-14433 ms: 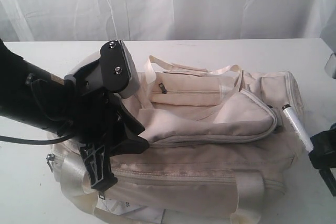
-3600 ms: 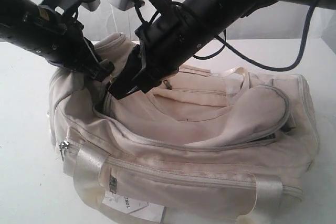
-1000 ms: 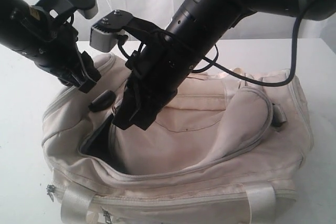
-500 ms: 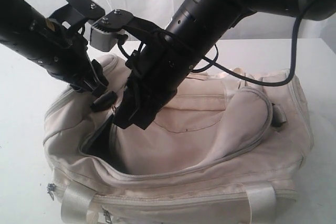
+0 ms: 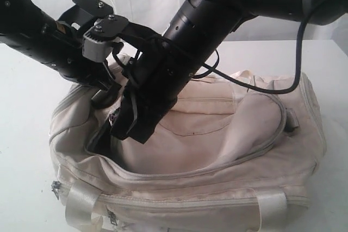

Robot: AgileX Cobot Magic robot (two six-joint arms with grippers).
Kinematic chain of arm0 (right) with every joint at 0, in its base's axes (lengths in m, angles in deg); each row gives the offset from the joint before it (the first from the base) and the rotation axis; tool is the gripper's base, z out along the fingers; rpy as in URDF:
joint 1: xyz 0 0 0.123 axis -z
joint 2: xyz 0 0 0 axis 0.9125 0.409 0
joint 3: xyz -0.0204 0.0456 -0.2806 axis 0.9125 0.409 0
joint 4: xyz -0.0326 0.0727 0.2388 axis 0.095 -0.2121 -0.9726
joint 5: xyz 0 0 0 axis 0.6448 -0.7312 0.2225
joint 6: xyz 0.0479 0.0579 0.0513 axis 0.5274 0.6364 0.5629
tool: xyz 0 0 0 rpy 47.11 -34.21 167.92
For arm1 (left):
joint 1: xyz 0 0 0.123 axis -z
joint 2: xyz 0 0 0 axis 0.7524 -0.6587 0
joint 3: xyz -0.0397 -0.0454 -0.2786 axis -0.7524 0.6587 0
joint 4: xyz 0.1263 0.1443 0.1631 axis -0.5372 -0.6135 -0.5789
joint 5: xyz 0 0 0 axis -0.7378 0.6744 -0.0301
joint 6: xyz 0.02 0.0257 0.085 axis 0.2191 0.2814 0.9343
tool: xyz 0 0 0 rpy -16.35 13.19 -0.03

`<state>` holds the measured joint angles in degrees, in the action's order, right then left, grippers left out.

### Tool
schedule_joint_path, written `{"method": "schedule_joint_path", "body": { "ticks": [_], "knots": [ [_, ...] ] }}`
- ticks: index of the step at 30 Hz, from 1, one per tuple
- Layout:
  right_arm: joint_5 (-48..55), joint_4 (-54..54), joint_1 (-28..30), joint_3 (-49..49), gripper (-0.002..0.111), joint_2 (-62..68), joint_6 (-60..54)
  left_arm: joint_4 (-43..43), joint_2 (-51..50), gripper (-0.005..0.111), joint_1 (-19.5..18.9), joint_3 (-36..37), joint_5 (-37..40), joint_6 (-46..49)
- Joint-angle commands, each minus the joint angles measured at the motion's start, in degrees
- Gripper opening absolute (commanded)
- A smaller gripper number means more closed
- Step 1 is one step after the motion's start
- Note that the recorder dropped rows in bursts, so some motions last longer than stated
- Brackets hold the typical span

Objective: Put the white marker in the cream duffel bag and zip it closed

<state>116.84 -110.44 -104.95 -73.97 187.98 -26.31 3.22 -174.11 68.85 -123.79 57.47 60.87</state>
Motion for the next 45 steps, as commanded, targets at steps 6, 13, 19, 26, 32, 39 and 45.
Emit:
{"method": "schedule_joint_path", "body": {
  "ticks": [6,13,19,26,32,39,45],
  "knots": [
    [3.9,-2.0,-3.3,0.3,0.001,-0.8,2.6,0.1,-0.1,0.0,0.1,-0.1,-2.6,-0.5],
    [3.9,-1.9,-5.9,0.3,0.001,-0.8,4.2,-0.2,-0.1,0.0,0.1,-0.1,-3.1,-0.5],
    [3.9,-1.4,-6.6,0.3,0.001,-0.8,5.4,-2.0,-0.1,0.0,0.0,-0.1,-4.2,-0.5],
    [3.9,1.2,-6.6,3.1,0.001,-0.9,7.9,-2.0,-0.1,0.0,-2.9,-0.1,-5.8,-2.1],
    [3.9,6.2,-6.6,4.2,0.001,-0.9,11.3,-2.0,-0.1,0.0,-3.3,-0.1,-3.8,-2.1],
    [3.9,5.8,-6.6,4.2,0.001,-0.9,11.7,-2.0,-0.1,0.0,-3.3,-0.1,-3.9,-2.1],
    [3.9,6.1,-6.5,4.2,0.001,-0.9,11.6,-1.1,1.7,0.005,-3.3,-0.1,-3.4,-2.1]
  ]
}}
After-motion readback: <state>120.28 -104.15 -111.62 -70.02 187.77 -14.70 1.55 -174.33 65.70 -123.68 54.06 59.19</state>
